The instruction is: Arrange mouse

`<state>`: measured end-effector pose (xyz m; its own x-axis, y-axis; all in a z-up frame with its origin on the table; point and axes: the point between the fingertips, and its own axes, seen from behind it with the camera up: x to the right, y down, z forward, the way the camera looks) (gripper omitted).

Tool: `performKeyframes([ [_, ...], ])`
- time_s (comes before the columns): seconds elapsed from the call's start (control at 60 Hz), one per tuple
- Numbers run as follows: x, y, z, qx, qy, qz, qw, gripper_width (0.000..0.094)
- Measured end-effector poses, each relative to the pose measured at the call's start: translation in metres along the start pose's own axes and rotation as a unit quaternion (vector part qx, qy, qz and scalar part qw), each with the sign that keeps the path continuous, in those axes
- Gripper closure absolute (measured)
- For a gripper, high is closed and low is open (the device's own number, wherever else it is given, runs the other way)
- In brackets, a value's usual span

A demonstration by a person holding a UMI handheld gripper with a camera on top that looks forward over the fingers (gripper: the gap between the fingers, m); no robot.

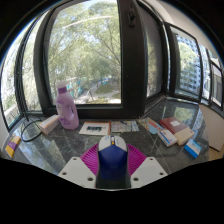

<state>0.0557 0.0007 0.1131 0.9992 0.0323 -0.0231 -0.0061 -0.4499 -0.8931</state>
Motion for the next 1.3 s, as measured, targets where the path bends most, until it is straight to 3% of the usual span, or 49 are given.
performKeyframes([
  [0.083,0.023,0.064,0.014,-0.051,0.013,-0.007,0.999,0.0593],
  [0.2,0.035,0.109,0.023,-0.092,0.018,-0.002,0.996,0.0532],
  [0.383,0.038,0.126,0.021,-0.111,0.005,0.011,0.994,0.0391],
  [0.417,0.038,0.122,0.018,-0.111,0.006,0.007,0.994,0.0310],
  [0.483,0.039,0.110,0.007,-0.100,0.009,0.000,0.995,0.0059],
  [0.533,0.040,0.101,-0.004,-0.089,0.016,-0.005,0.996,0.0107],
  [0.6,0.039,0.088,-0.026,-0.079,0.024,-0.011,0.997,0.0068],
  [0.833,0.021,0.056,-0.123,-0.034,0.040,-0.019,0.998,0.0079],
  [1.05,-0.004,0.054,-0.211,-0.008,0.048,-0.030,0.998,0.0080],
  [1.3,-0.017,0.062,-0.264,0.003,0.053,-0.032,0.998,0.0079],
])
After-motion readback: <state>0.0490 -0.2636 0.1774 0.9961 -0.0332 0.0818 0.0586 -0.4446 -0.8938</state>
